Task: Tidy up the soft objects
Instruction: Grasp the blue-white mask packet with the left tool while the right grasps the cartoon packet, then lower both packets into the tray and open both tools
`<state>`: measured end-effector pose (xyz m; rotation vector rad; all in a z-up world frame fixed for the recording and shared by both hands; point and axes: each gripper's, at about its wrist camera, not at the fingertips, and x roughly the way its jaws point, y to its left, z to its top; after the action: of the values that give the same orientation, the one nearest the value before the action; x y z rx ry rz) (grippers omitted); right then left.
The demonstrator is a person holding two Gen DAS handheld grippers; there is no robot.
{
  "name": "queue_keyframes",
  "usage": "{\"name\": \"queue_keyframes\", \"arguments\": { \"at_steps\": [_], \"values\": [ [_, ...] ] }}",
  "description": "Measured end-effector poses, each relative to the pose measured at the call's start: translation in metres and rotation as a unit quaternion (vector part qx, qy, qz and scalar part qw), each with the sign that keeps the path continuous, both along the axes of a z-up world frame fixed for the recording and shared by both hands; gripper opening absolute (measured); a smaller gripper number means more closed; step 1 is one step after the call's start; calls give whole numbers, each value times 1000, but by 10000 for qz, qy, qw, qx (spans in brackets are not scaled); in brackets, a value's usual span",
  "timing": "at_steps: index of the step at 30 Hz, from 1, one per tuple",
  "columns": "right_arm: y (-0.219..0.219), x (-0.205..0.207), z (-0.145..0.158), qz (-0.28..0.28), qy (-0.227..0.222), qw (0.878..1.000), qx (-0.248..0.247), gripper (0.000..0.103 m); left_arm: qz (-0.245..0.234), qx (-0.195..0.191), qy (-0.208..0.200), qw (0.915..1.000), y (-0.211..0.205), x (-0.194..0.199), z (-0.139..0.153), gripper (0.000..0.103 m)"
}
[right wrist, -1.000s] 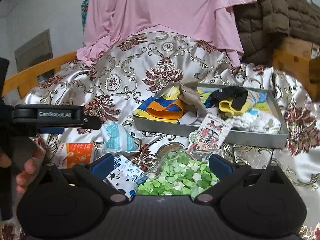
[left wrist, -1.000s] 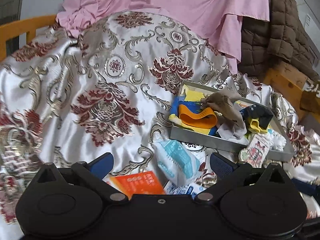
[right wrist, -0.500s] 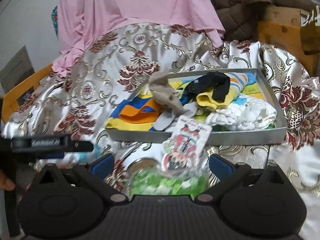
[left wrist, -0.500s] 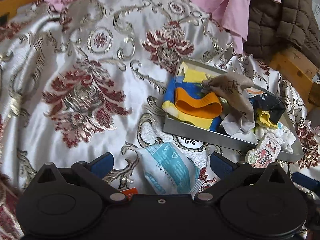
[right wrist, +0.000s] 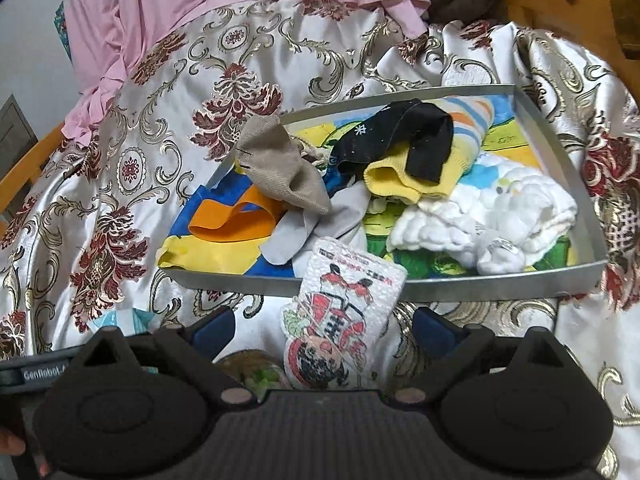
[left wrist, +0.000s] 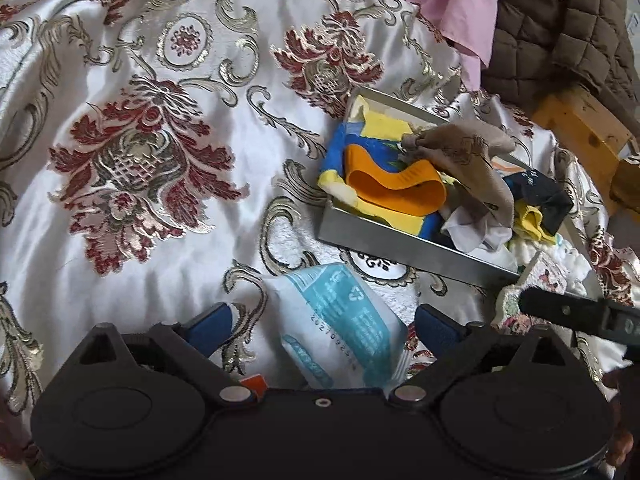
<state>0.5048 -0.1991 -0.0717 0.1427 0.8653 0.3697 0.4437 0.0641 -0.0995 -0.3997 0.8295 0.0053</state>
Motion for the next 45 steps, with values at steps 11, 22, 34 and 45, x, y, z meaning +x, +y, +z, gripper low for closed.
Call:
{"name": "queue_keyframes", "arguments": {
  "at_steps": [11,22,34,45],
  "values": [
    [14,1,2,323,-40,9995,35,72,-211,-160,-228,9994,-1,-3,-2,72],
    [23,-9,7,724,-351,9966,-200,35,-476,-73,-770,9959,-12,-15,5,58],
    [42,-34,12,991,-1104,9852,-860,15,-826,231,-1207,9890,-27,-23,14,54],
    [20,-28,57,617,-1693,9836,-18,12,-658,153,-1596,9849,-25,-17,40,54]
  ]
}}
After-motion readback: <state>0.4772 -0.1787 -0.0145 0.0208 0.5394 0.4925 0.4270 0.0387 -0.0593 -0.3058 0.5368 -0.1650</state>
